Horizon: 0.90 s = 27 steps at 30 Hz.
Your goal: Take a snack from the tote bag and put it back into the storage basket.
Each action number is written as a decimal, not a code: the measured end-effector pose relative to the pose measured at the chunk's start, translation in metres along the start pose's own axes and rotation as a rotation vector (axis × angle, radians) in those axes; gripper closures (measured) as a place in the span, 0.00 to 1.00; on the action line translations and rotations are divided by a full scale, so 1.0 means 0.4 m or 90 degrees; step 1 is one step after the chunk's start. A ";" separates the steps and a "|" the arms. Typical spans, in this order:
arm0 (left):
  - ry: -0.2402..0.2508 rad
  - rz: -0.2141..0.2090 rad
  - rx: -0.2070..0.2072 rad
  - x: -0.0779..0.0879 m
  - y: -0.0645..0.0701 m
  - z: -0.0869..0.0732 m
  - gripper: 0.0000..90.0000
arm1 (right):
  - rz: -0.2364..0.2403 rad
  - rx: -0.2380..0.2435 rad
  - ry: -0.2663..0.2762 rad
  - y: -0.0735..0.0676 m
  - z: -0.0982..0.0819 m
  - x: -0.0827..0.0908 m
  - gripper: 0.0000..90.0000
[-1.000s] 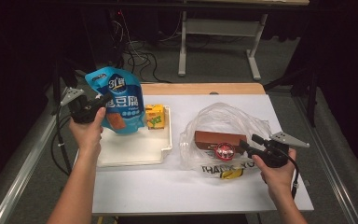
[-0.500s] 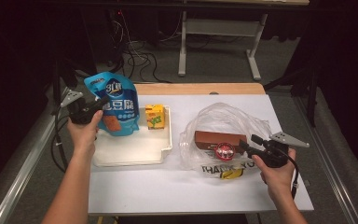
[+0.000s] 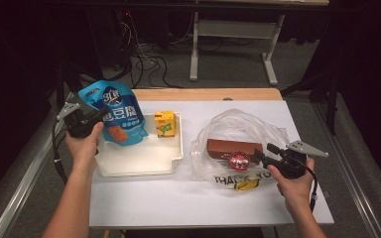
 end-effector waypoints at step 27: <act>-0.033 0.094 -0.009 0.113 0.066 -0.046 0.44 | 0.012 -0.007 0.014 0.005 0.002 0.002 0.41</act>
Point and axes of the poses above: each handheld gripper's, and its own axes: x roughly backward along the jaws, z roughly out of its top, y roughly to its right, the point moved 6 cm from there along -x, roughly forward along the jaws
